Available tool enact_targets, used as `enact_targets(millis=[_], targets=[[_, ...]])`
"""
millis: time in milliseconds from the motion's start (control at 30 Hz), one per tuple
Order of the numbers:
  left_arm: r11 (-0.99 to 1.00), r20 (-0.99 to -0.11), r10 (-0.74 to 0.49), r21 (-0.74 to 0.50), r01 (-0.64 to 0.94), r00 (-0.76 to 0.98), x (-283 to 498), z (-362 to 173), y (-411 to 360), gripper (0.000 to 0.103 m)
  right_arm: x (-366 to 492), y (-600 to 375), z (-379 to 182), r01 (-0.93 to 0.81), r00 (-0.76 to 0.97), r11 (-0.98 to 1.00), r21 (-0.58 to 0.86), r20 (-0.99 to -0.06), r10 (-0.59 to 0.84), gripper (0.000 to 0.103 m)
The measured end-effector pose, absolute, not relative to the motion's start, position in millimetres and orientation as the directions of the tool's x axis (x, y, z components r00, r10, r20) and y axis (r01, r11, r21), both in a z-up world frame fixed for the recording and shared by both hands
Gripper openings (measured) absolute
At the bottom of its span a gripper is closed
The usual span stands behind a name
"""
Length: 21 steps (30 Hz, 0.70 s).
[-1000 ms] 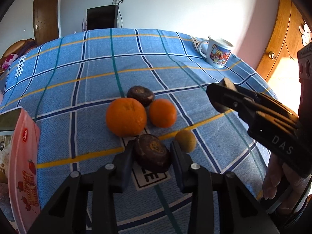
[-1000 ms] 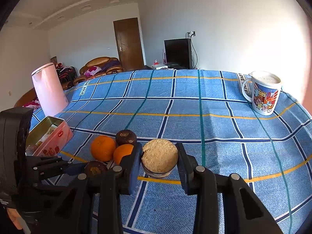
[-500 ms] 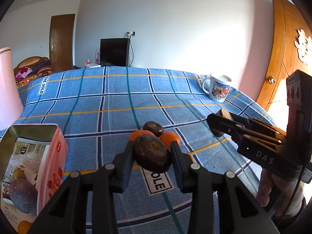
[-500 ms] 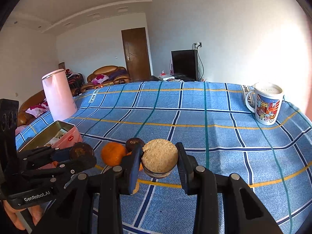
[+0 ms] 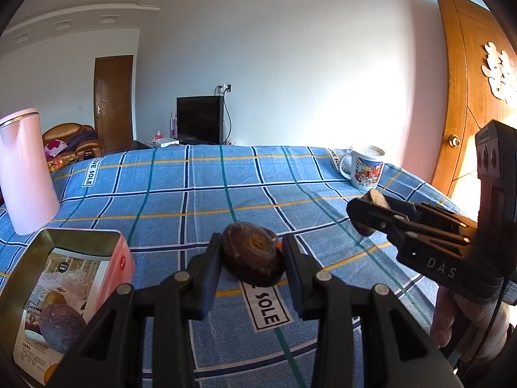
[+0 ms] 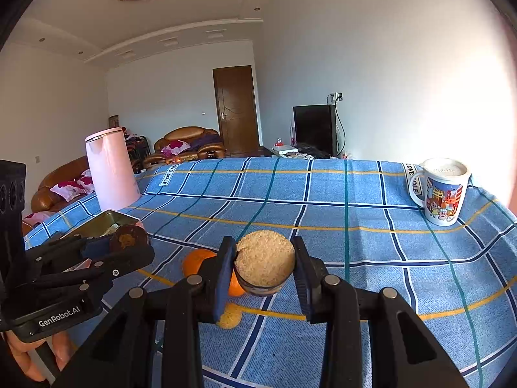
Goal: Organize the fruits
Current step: 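Lift the brown fruit with left tool while right tool lifts the rice cake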
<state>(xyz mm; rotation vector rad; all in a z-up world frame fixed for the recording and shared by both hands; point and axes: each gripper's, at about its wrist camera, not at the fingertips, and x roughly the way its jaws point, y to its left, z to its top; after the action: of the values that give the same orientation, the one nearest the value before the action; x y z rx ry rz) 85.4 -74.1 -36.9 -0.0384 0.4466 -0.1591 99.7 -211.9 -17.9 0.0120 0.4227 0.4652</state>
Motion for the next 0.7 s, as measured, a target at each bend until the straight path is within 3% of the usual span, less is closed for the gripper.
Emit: enact_targets(millis=[700], targets=[[0.991,-0.345,-0.130,-0.012,0.134,0.930,66.5,-30.9,-80.7,0.038,84.7,-210.3,-13.9,-0.453,0.832,0.889,0.060,-0.329,0.446,0.037]])
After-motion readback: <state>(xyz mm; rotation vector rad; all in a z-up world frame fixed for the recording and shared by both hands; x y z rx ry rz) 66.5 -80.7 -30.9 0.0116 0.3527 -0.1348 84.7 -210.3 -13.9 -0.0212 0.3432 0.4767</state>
